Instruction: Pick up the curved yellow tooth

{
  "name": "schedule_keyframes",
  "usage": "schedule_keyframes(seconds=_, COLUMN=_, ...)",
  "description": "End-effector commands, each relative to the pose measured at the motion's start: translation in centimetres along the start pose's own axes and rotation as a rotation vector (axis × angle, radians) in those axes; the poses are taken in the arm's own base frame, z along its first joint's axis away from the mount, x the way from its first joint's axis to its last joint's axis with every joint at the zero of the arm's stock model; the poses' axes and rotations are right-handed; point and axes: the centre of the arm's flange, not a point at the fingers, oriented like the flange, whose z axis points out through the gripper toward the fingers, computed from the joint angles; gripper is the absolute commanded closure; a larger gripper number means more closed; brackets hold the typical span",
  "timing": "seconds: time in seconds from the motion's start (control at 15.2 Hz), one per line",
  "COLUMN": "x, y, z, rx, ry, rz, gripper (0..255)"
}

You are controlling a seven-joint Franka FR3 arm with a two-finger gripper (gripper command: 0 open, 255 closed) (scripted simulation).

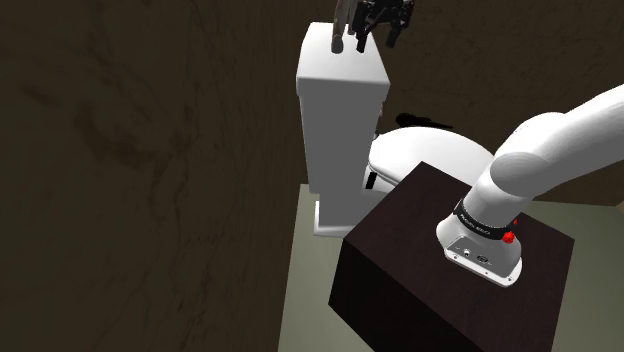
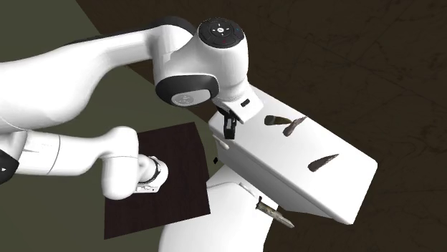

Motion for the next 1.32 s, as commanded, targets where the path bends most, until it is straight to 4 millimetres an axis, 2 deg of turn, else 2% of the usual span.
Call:
schedule_keyframes(seconds=0.0, x=2.2, y=-0.7, z=0.0, rx=0.003, ry=0.035, rz=0.066, gripper=0)
schedule_keyframes(seconds=0.59, x=11.6, y=-2.3, z=-1.8, rx=0.009, ry=0.185, rz=0.348, gripper=0)
schedule_keyframes(seconds=0.66, x=11.9, y=-2.3, z=-1.8, rx=0.009, ry=0.19, rz=0.357, gripper=0)
schedule_keyframes(seconds=1.12, x=11.5, y=-2.3, z=2.1, rx=0.009, ry=0.19, rz=0.357, gripper=0)
schedule_keyframes(seconds=1.25, x=11.5, y=-2.3, z=2.1, rx=0.009, ry=0.19, rz=0.357, gripper=0)
